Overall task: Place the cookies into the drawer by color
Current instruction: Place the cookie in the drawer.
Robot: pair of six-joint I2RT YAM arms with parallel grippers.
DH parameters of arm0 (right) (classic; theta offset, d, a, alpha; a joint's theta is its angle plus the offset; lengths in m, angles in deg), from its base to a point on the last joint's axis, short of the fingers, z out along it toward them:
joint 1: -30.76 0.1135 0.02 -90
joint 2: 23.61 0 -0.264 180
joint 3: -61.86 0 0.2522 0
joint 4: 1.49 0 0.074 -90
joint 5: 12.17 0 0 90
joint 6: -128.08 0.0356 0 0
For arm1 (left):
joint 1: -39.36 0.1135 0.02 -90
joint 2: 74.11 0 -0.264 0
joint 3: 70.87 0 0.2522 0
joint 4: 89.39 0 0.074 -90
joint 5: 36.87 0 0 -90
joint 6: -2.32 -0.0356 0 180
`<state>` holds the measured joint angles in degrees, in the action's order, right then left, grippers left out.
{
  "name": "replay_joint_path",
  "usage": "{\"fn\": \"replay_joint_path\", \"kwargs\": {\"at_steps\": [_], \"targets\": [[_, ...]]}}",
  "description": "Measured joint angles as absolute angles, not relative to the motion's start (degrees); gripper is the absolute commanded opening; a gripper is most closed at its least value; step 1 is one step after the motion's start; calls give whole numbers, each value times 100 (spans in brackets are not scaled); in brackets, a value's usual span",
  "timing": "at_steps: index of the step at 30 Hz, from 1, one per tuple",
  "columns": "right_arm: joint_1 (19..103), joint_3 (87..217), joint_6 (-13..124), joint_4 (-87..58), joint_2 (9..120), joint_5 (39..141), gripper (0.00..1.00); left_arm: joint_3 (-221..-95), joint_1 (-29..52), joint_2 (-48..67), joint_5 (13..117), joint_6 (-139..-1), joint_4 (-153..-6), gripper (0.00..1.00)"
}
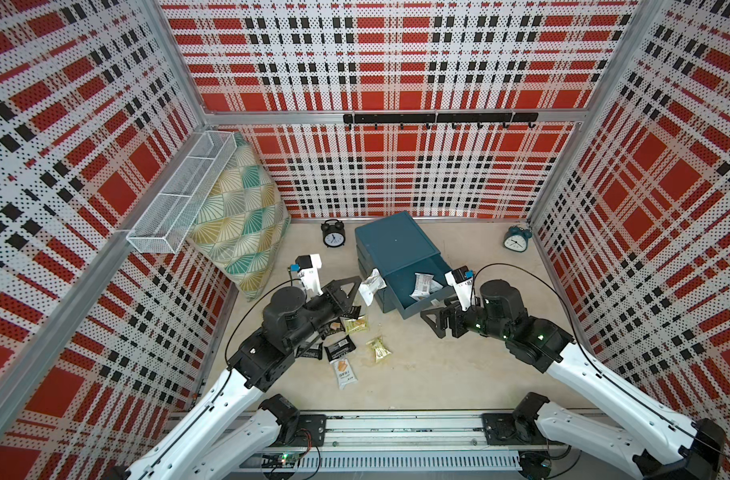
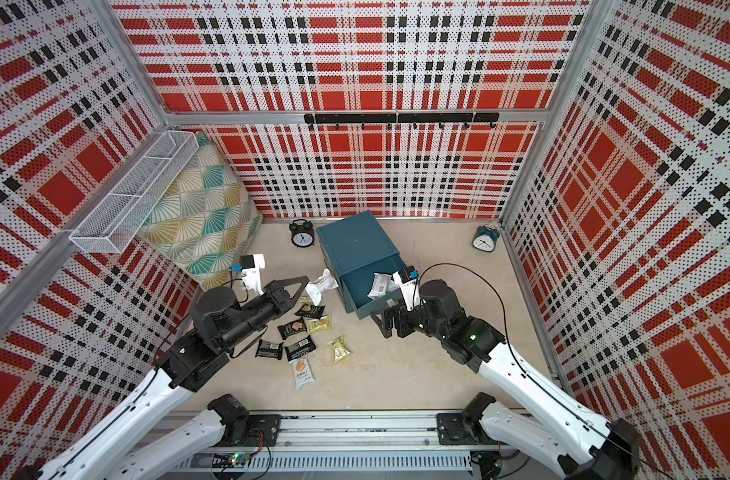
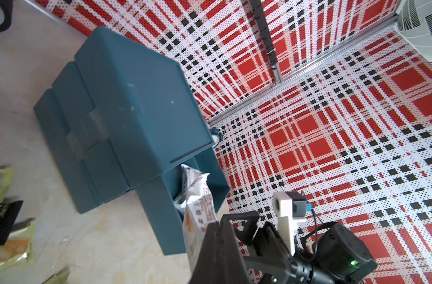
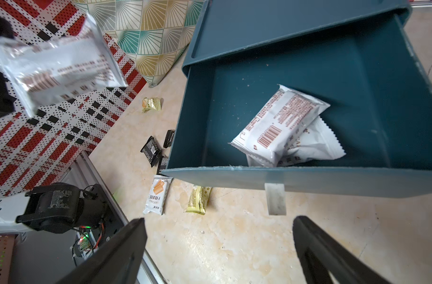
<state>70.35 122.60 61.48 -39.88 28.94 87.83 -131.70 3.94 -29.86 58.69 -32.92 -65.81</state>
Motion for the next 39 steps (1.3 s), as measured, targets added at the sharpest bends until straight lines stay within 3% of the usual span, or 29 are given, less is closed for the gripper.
{"fn": "replay_joint_path", "kwargs": {"at_steps": [14,15,16,19,21,31,36,39], "targets": [[7035,12387,6644,-4248,2776,8263,100,-14313,-218,-691,5922,-3731,-7363,0],[7035,12389,6668,-4248,2755,8249,100,-14344,-226,-553,5961,-3744,-7433,7],[7035,12389,6697,-4259,2731,8239,100,-14370,-237,-418,6003,-3764,-7488,23],[7035,12389,6758,-4302,2704,8208,100,-14420,-290,-94,6084,-3819,-7597,53],[7035,12389,6775,-4355,2707,8206,100,-14418,-320,-42,6092,-3847,-7603,64],[7035,12254,6664,-4407,2497,8354,100,-13782,-312,-1174,5666,-4026,-7573,93],[7035,12254,6463,-4348,2468,8925,100,-13168,-137,-2039,5397,-4039,-7361,98],[7044,12232,6430,-4156,2453,9264,94,-12752,67,-2492,5303,-4018,-7131,99]]}}
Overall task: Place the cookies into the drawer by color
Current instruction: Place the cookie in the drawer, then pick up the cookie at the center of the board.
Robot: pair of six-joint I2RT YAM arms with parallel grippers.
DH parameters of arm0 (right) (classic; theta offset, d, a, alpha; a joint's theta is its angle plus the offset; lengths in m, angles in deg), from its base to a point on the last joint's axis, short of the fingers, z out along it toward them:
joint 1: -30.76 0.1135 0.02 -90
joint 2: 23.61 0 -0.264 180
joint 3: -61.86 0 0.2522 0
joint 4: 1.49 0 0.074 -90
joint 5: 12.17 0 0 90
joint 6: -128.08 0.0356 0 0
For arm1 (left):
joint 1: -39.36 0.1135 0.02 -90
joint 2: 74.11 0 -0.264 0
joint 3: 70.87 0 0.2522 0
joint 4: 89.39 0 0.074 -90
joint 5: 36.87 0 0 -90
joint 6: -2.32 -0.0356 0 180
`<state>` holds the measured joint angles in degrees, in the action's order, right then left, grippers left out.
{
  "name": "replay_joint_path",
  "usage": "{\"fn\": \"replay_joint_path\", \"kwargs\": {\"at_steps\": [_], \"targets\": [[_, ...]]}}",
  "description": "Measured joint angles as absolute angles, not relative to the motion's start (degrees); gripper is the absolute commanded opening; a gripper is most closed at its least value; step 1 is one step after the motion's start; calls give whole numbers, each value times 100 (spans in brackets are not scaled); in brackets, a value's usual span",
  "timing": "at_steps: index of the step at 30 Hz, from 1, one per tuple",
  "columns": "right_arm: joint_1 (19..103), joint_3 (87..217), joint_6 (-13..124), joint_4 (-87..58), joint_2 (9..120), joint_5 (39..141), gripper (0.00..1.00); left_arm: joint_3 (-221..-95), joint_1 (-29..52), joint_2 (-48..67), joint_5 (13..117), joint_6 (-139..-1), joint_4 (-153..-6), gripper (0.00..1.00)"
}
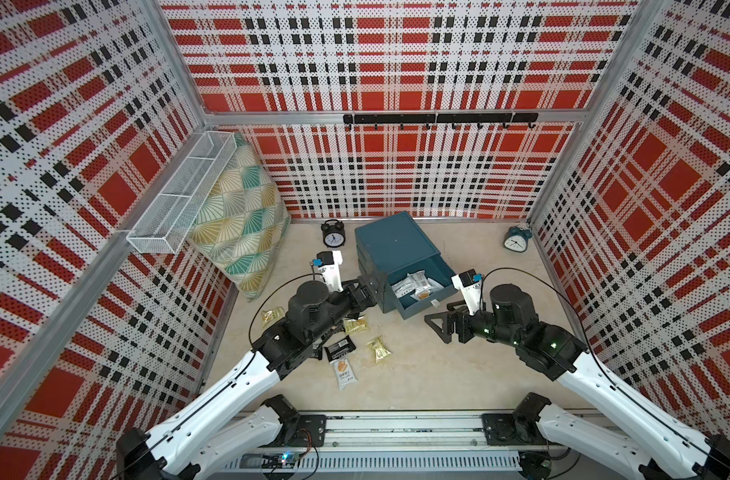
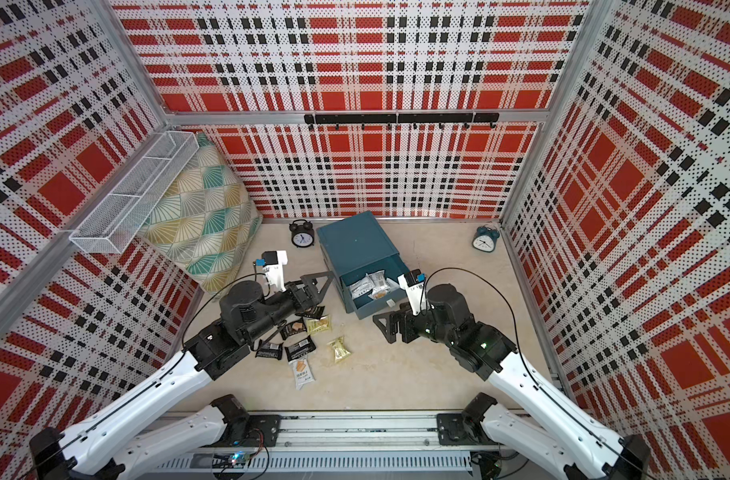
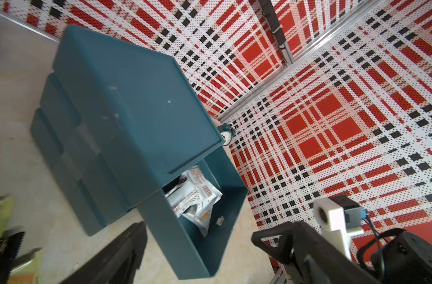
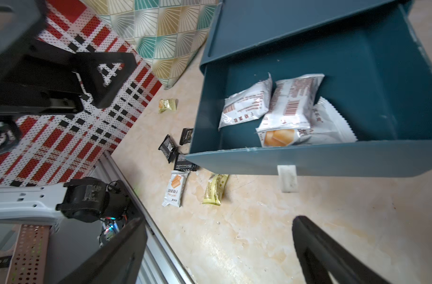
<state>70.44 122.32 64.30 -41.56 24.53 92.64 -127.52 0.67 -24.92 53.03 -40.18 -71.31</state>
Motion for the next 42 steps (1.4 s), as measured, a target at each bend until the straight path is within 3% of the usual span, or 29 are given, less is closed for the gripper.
{"fn": "replay_joint_path", "kwargs": {"at_steps": [6,19,28,42], "targets": [[7557,12201,6369,-3813,2554,9460,83,-12070,418,-3425,5021,-3869,-6355,99],[9568,12392,6148,-3642,4075,8359,76,-11194,554,-4105,4193,-2654,-4762,94],[10563,12997,6174,-3367,5638,7627,77,-10711,556,-4256,3929,-1970,-4235,90],[10915,13994,7136,-3142,7755,6975,82,-10733,644,-4889,3314,-1609,-3719,89]]}}
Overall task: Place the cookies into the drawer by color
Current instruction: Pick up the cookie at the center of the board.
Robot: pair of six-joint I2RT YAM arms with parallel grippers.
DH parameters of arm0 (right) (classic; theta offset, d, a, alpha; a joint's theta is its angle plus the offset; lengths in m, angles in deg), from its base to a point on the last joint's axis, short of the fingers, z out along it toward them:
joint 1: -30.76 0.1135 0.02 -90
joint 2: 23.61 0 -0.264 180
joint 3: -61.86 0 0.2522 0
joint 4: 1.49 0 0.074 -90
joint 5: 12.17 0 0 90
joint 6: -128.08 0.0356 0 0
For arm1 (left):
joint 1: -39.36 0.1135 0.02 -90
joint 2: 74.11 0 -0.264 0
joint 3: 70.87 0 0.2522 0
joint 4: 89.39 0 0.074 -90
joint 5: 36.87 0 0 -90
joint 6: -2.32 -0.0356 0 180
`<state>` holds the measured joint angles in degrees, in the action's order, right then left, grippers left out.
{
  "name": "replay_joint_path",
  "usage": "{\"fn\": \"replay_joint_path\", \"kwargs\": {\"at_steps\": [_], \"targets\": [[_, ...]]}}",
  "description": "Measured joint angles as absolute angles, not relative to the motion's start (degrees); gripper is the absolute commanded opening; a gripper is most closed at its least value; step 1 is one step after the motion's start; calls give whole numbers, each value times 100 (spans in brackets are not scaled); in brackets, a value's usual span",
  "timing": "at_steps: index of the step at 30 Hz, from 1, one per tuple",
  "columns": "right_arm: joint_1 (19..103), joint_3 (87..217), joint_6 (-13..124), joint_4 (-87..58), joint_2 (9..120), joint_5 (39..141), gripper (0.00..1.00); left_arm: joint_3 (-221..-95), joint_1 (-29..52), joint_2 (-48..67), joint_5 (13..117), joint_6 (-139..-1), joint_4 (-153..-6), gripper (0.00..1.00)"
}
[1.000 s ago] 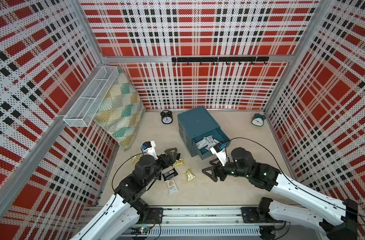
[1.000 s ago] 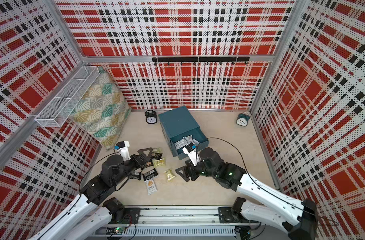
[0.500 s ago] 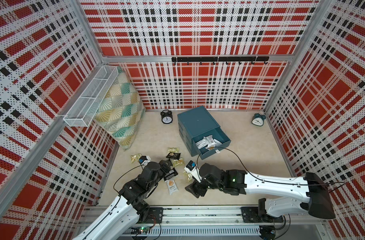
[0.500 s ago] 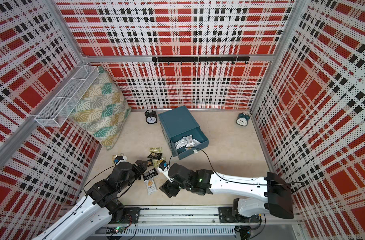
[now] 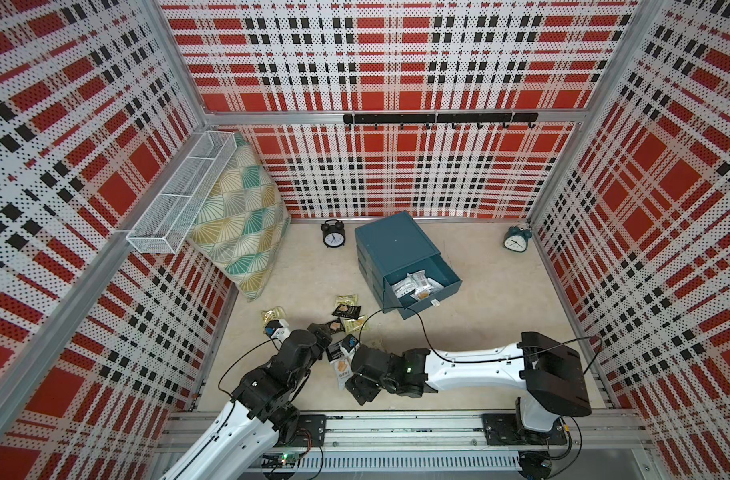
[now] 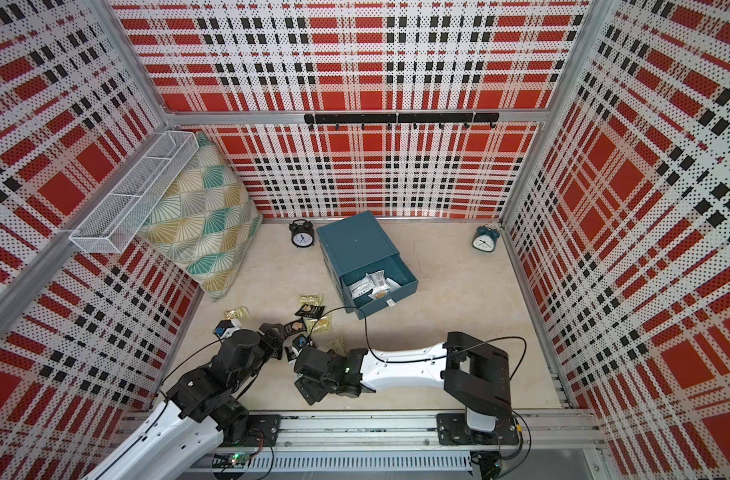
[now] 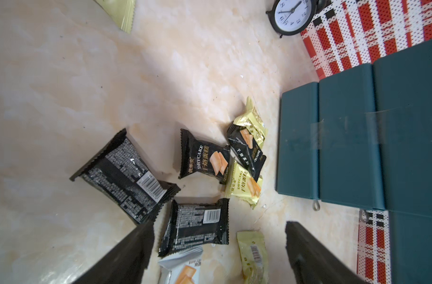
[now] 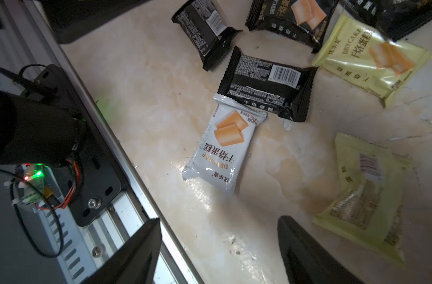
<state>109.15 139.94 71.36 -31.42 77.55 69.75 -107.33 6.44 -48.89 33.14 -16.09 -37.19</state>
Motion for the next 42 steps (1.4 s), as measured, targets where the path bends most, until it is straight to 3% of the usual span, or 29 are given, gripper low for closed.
{"fn": "replay_joint_path", "kwargs": {"at_steps": [20,29,38,42], "targets": [[10976,15504,7932,-3946,9281,6381,78,-11231,646,-6400,3043,-2195,-3641,90],[10984,15832,8102,-4455,9626,6038,69,-11231,646,-6398,3050,-2258,-3641,91],[10987,15683,8172,-4462,9570,5832,50,-11231,646,-6374,3142,-2280,-3656,91],[10987,15382,8159,-4355,9373,5823,49,-11231,646,-6328,3247,-2311,-3711,91]]}}
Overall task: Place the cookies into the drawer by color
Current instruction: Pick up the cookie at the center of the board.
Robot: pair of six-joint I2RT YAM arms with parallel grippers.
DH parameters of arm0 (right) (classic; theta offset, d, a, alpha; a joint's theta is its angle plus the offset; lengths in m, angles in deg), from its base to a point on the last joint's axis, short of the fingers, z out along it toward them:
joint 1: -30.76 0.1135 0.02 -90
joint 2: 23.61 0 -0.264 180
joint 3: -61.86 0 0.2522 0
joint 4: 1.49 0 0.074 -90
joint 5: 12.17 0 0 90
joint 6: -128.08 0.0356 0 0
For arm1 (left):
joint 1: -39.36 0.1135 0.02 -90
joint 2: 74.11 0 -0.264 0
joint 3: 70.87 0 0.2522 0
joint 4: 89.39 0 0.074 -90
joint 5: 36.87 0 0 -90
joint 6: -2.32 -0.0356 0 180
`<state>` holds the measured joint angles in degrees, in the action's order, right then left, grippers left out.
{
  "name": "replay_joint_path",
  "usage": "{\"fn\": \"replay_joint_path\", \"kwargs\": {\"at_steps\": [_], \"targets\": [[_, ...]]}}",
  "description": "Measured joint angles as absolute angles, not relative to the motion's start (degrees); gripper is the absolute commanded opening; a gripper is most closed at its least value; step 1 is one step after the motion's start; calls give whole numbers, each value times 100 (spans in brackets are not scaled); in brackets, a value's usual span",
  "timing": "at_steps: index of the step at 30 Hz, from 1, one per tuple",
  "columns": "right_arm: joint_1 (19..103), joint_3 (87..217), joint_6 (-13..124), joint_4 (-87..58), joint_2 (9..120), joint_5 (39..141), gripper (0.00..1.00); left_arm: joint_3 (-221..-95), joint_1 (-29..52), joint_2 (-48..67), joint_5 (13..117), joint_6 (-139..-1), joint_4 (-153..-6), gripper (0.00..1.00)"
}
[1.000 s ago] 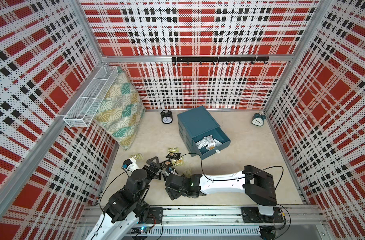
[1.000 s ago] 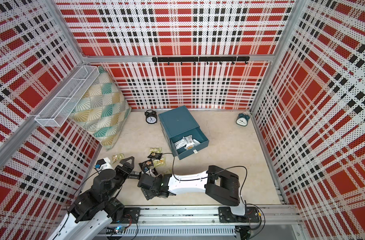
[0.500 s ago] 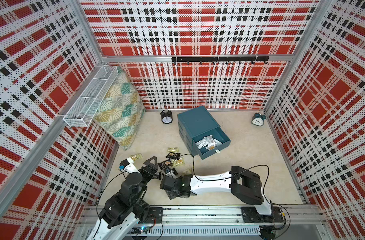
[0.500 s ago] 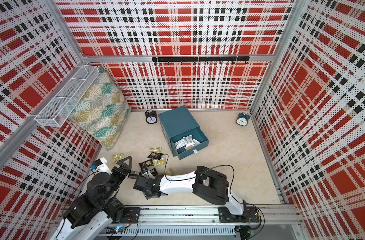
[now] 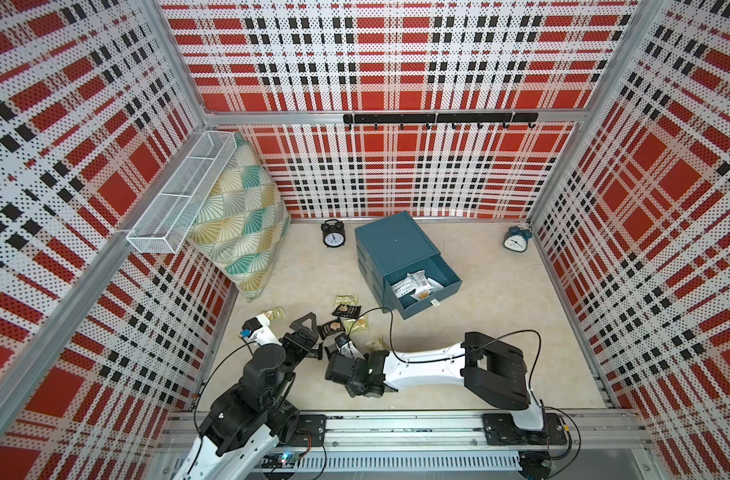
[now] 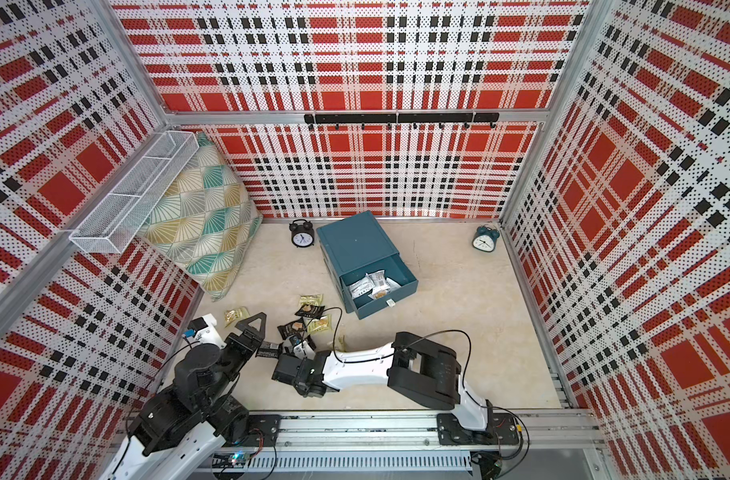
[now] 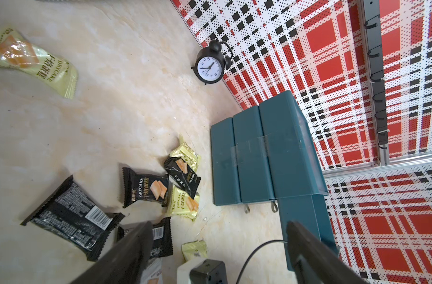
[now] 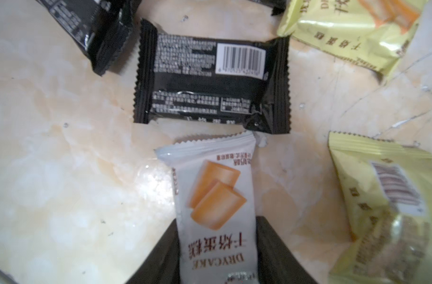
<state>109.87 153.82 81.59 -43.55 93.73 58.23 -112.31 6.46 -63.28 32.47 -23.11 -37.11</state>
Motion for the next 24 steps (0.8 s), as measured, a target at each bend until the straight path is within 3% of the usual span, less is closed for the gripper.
{"fn": "replay_joint_path", "kwargs": {"at_steps": [16,24], "targets": [[10871,14750,7818,-4215,7668,5747,49,-11231,646,-6131,4392,-2953,-4815,95],[10296,14728,7427,-4230,6586,5734,49,-11238,646,-5407,5179,-3323,-5689,99]]}}
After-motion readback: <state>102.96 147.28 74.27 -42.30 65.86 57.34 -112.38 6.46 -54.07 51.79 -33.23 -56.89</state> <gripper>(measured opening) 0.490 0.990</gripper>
